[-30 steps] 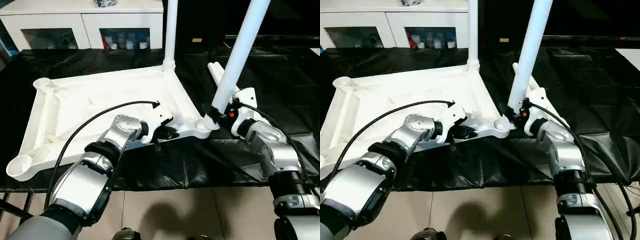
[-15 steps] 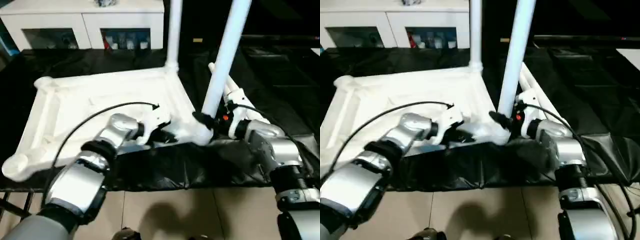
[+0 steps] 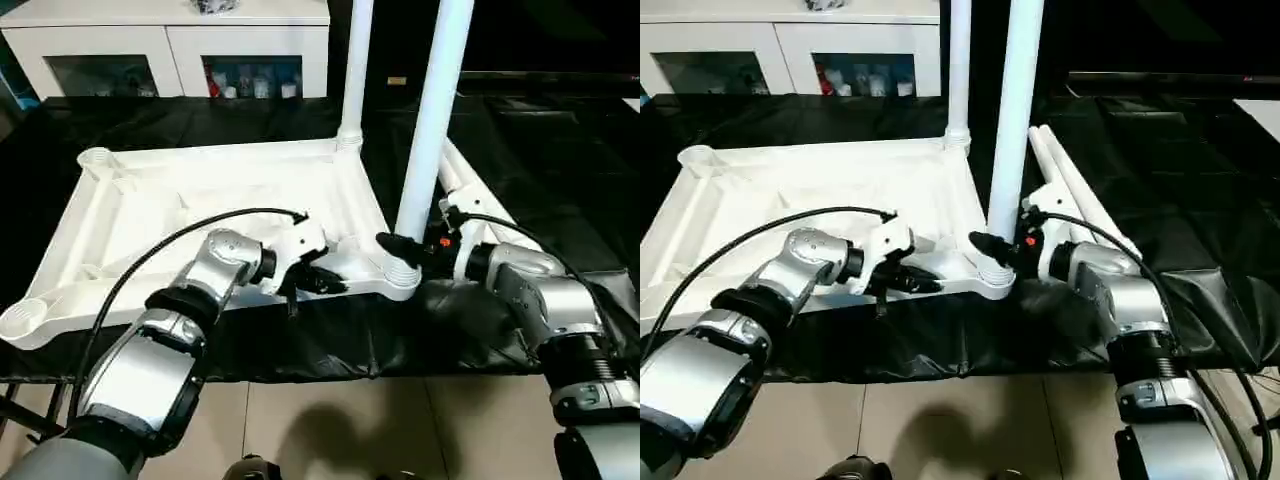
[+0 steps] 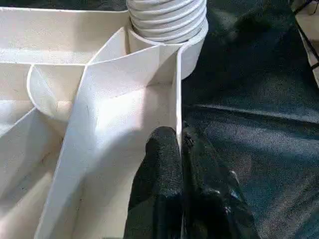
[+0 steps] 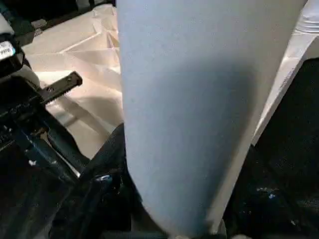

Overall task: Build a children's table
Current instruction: Insert table leg to table base

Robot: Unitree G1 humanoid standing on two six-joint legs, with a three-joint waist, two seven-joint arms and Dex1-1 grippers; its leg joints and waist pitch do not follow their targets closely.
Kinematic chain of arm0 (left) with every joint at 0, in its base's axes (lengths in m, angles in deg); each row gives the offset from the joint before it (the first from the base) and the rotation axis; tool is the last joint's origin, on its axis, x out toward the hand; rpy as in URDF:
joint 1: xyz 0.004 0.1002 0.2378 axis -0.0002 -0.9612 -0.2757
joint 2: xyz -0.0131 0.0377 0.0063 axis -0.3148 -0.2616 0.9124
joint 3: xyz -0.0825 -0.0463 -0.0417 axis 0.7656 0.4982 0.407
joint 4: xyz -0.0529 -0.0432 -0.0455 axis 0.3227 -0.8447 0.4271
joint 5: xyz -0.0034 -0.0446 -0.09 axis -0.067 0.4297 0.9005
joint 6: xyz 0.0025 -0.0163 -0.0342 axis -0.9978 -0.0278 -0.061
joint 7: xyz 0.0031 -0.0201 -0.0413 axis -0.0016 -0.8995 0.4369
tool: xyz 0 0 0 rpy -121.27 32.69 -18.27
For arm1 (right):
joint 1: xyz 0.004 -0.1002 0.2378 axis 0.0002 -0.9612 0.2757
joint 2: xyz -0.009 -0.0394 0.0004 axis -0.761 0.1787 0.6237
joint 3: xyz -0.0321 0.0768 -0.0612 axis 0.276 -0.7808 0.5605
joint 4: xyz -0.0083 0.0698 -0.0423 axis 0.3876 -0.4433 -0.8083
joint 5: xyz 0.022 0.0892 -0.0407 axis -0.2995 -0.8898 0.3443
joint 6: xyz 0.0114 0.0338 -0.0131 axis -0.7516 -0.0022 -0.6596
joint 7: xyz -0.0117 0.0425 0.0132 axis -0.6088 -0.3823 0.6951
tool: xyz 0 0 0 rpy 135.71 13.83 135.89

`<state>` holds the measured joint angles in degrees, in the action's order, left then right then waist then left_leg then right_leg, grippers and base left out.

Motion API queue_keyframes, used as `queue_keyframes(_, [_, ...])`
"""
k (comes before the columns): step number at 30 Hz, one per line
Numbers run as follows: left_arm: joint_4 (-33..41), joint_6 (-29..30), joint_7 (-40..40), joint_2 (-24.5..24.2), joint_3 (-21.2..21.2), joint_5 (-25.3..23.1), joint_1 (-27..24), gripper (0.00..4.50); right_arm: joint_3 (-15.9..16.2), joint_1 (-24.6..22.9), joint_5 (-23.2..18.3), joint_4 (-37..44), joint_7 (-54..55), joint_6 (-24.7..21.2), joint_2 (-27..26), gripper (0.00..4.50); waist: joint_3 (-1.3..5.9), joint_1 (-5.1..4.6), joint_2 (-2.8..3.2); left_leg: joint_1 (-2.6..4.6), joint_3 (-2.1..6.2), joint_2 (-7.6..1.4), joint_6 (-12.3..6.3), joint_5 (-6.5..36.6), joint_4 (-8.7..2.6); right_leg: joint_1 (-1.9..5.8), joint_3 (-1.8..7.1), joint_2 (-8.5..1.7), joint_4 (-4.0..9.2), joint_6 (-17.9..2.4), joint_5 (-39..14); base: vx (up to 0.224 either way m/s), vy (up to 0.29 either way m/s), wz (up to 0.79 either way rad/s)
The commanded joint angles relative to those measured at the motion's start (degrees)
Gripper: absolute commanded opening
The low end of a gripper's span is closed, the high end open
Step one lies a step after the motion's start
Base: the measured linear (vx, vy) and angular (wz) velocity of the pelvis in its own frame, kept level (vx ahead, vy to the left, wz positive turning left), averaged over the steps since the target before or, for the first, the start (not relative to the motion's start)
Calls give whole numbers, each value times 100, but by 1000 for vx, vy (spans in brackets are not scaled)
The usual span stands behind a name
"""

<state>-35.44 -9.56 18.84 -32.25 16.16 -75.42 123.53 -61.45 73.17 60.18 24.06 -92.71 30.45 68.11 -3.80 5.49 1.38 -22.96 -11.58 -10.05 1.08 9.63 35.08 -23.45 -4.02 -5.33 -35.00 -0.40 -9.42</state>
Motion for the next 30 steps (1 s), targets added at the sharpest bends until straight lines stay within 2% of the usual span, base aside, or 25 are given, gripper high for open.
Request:
queue_keyframes(1, [188,4,103,4,132,153,-24,0,-51,-162,-65,-77,126,-2,-66,189,474,41,-83,172,157,-344,-225,1305,-432,278,240,-433,411,-1506,-1296,0,0,0])
queue_keyframes(5, [226,38,79,7,147,150,-53,0,-302,-256,-233,-150,229,83,-164,189,469,36,-74,178,160,-347,-207,1371,-446,272,237,-427,423,-1498,-1353,0,0,0])
queue_keyframes(6, [242,67,44,18,165,151,-64,0,-498,-342,-400,-173,271,110,-239,189,467,34,-68,174,160,-346,-196,1393,-449,274,237,-426,423,-1494,-1371,0,0,0])
queue_keyframes(8, [245,96,-35,42,189,145,-66,0,-689,-514,-580,-160,316,156,-335,189,470,46,-63,178,160,-350,-194,1432,-447,269,244,-441,432,-1483,-1420,0,0,0])
queue_keyframes(11, [221,98,-137,70,210,128,-54,0,-739,-702,-637,-167,343,286,-421,189,468,57,-62,176,159,-350,-198,1407,-457,265,237,-432,436,-1471,-1387,0,0,0])
queue_keyframes(15, [206,95,-320,106,233,110,-40,0,-892,-945,-697,-243,415,505,-603,189,449,60,-64,190,173,-353,-135,1615,-475,251,245,-460,485,-1384,-1725,0,0,0])
queue_keyframes(18, [224,106,-328,106,229,102,-48,0,-874,-1039,-668,-173,431,550,-612,189,441,55,-54,194,184,-355,-95,1683,-496,245,240,-445,494,-1332,-1860,0,0,0])
queue_keyframes(24, [236,106,-361,95,210,71,-52,0,-441,-1396,-149,290,559,851,-413,189,430,64,-67,206,185,-347,-68,1726,-506,230,256,-455,525,-1228,-1946,0,0,0])
queue_keyframes(27, [230,100,-371,93,201,59,-48,0,-371,-1419,-55,359,587,862,-375,189,424,57,-71,209,193,-349,-55,1782,-515,224,261,-453,537,-1184,-2067,0,0,0])
queue_keyframes(30, [208,71,-384,83,163,4,-34,0,-149,-1304,184,394,576,898,-303,189,415,47,-65,209,195,-346,-44,1830,-526,229,260,-446,539,-1192,-2051,0,0,0])
